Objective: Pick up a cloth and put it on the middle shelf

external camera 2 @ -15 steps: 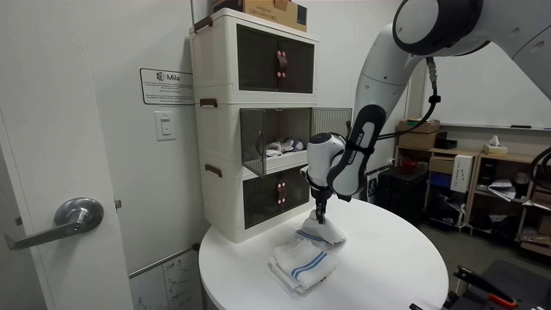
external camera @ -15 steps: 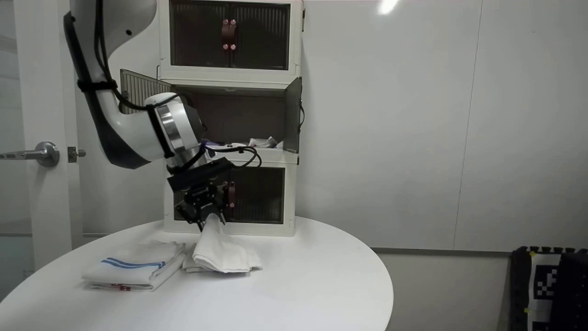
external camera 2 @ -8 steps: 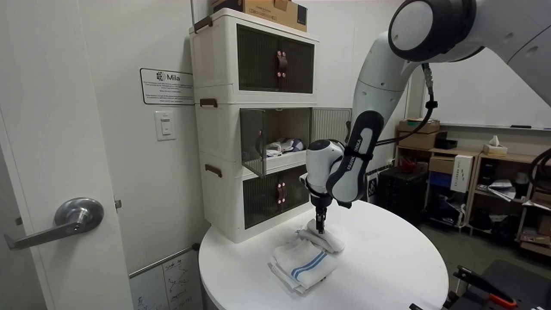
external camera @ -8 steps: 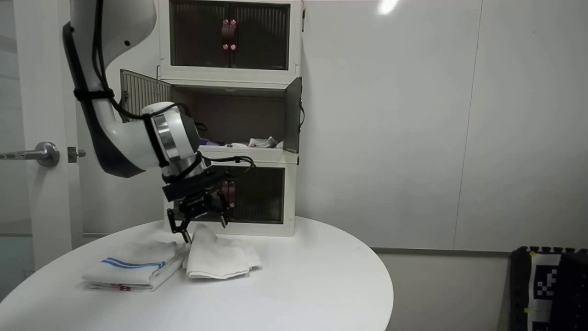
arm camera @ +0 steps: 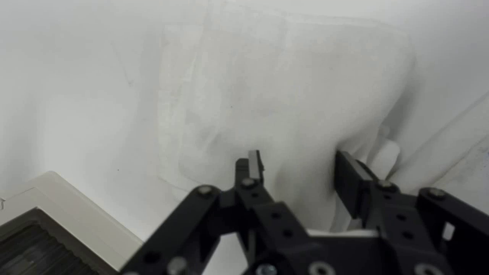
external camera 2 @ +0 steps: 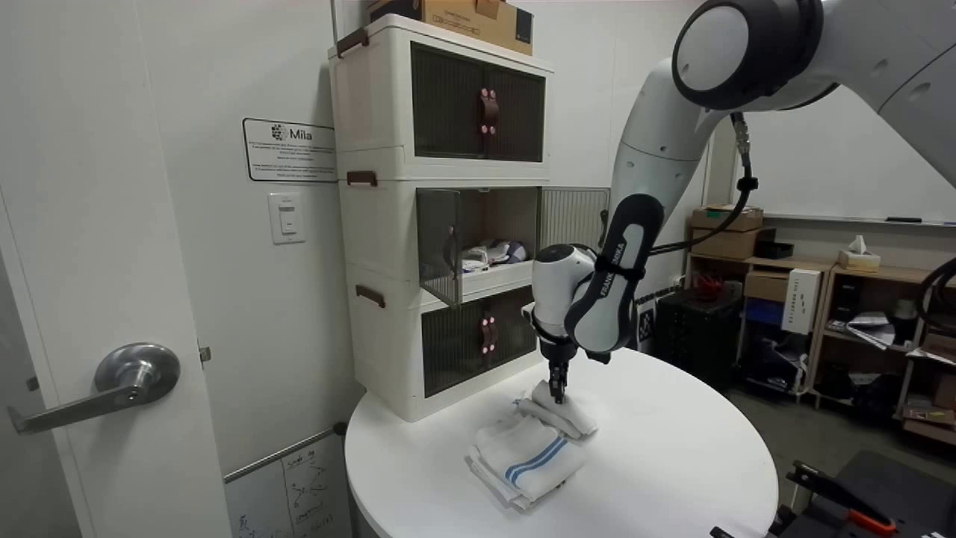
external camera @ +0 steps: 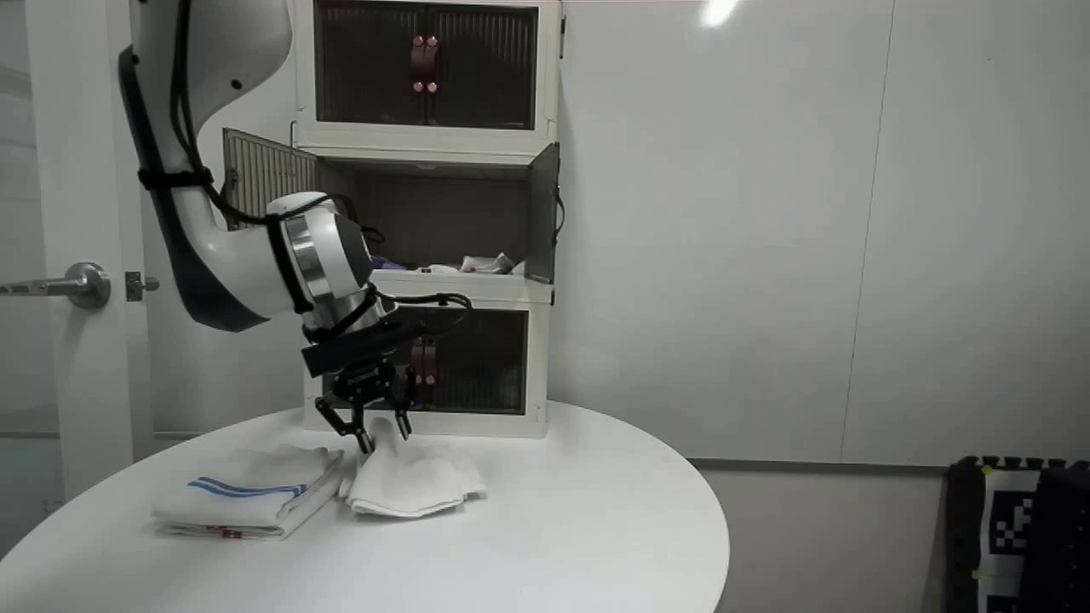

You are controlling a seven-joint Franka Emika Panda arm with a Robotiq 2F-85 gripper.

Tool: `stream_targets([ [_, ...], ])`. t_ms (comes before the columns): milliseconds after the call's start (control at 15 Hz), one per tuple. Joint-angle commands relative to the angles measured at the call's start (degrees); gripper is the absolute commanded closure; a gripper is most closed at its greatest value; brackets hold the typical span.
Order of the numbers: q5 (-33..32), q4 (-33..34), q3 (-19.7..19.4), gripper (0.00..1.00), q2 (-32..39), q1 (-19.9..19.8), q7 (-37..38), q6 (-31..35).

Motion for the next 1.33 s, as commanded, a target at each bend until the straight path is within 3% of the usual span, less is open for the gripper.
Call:
stream_targets([
  [0,2.32,0.54,0.90,0.79,0.55,-1.04,-3.30,-0.01],
  [200,5.02,0.16,2.39,0.97,0.06,-2.41,-4.83,-0.06],
  [333,8.29,-0.38,4.17,0.98,-1.14,-4.27,-6.23,0.41],
  [467,10.65,-0.27,4.17,0.93,-1.72,-4.62,-6.99,0.83],
  [533,11.59,-0.03,4.11,0.68,-1.67,-4.63,-7.45,0.42],
  [600,12.34,-0.11,4.02,0.68,-1.51,-4.89,-8.31,0.53],
  [1133,17.11,0.27,6.52,0.09,0.28,-6.61,-11.51,-0.52],
  [1267,17.83,0.41,6.75,0.00,0.86,-6.75,-11.76,-0.48],
])
